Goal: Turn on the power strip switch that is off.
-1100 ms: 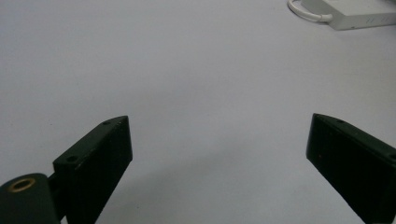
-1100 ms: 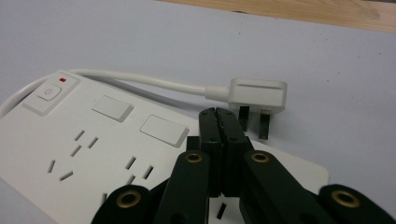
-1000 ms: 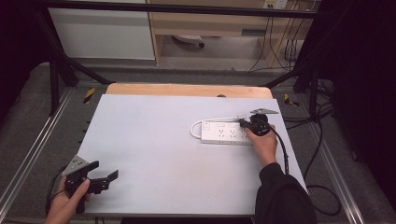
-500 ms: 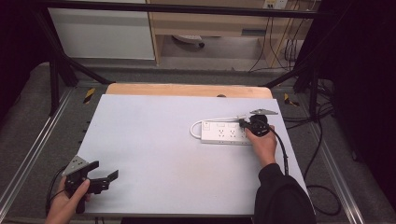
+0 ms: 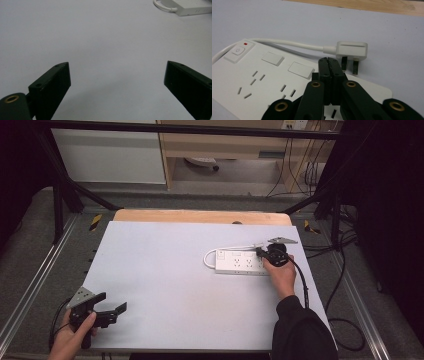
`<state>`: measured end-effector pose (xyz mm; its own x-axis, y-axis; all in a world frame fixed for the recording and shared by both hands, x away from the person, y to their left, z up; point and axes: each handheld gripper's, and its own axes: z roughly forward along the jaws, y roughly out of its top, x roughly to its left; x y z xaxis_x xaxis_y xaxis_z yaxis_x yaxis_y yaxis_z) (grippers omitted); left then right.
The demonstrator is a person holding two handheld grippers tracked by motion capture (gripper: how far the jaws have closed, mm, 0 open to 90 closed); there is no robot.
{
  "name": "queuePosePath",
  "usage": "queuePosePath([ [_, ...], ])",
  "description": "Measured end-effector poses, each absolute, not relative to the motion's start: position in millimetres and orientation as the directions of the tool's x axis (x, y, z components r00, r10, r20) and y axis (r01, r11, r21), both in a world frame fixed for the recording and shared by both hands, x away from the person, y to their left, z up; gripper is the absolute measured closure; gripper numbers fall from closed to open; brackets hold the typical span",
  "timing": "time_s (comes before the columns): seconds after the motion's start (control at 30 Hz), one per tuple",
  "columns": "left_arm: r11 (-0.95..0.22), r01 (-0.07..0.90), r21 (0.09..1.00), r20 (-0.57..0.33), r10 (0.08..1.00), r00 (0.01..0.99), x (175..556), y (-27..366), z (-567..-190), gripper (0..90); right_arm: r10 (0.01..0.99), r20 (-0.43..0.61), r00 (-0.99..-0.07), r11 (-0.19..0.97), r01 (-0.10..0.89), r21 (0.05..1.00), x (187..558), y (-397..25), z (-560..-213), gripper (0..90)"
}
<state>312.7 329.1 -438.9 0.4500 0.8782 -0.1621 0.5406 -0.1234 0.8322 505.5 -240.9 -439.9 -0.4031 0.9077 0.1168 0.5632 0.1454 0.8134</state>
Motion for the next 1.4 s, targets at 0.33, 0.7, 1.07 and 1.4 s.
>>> queuePosePath([
  [0.33,-0.125,0.54,0.832,-0.16,0.878,0.45,313,329,-439,6.9,0.909,0.109,-0.403,0.148,0.555,0.819,505,-240,-441,90.0],
  [0.7,-0.122,0.541,0.832,-0.162,0.879,0.448,313,329,-439,6.9,0.905,0.102,-0.412,0.163,0.56,0.812,506,-240,-441,90.0],
  [1.07,-0.124,0.541,0.832,-0.161,0.879,0.449,313,329,-439,6.9,0.905,0.111,-0.41,0.147,0.548,0.824,505,-242,-435,90.0],
  [1.4,-0.125,0.54,0.832,-0.159,0.879,0.449,313,329,-439,6.9,0.907,0.112,-0.406,0.139,0.539,0.831,504,-244,-428,88.2],
])
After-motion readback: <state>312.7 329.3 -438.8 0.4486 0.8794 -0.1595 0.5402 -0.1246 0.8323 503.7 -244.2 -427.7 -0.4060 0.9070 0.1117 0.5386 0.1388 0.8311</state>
